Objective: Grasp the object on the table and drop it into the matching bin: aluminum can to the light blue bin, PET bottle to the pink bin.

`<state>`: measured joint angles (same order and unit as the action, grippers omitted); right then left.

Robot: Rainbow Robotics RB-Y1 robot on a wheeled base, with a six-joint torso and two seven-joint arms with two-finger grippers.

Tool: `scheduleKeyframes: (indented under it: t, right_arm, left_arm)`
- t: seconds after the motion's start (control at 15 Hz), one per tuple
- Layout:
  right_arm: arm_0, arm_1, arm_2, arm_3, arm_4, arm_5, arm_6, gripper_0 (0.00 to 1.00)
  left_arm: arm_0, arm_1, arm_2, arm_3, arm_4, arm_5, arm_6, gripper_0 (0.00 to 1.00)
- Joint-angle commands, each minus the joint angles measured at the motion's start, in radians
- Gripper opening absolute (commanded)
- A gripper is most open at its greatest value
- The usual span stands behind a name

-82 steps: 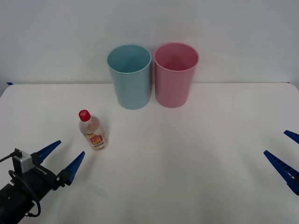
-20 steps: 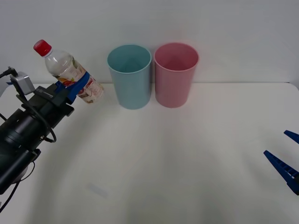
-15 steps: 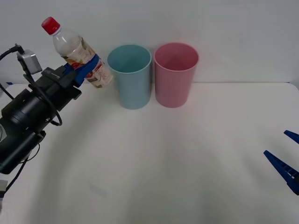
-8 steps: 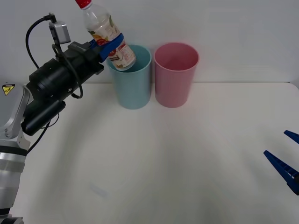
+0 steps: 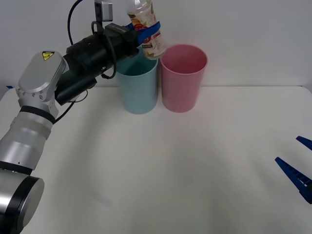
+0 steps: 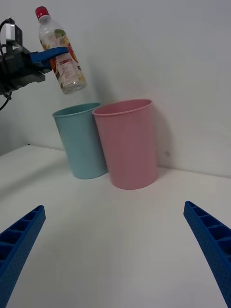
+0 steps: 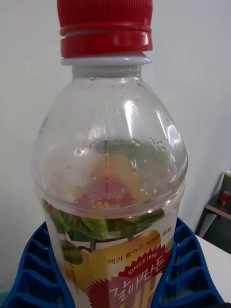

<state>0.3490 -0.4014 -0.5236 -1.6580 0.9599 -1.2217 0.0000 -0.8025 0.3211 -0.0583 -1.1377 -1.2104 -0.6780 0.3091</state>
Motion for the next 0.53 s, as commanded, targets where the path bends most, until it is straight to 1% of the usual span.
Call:
scheduleKeyframes:
  t: [0.07,0.33,0.4,0.53]
  right_arm:
    - [0.0,0.0,0.0,0.0,0.0,0.0,0.0,1.0]
    - [0.0,0.0,0.0,0.0,0.0,0.0,0.0,1.0]
    - [0.0,0.0,0.0,0.0,0.0,0.0,0.0,1.0]
    - [0.0,0.0,0.0,0.0,0.0,0.0,0.0,1.0]
  left_arm:
    - [-0.089,-0.045,-0.026,0.119,-0.006,0.038,-0.099,0.02]
    - [-0.176,-0.134,-0.026,0.225,-0.075,0.135,-0.197,0.02]
    - [-0.192,-0.152,-0.028,0.248,-0.081,0.16,-0.219,0.02]
    - [-0.224,-0.191,-0.029,0.285,-0.104,0.209,-0.24,0.03]
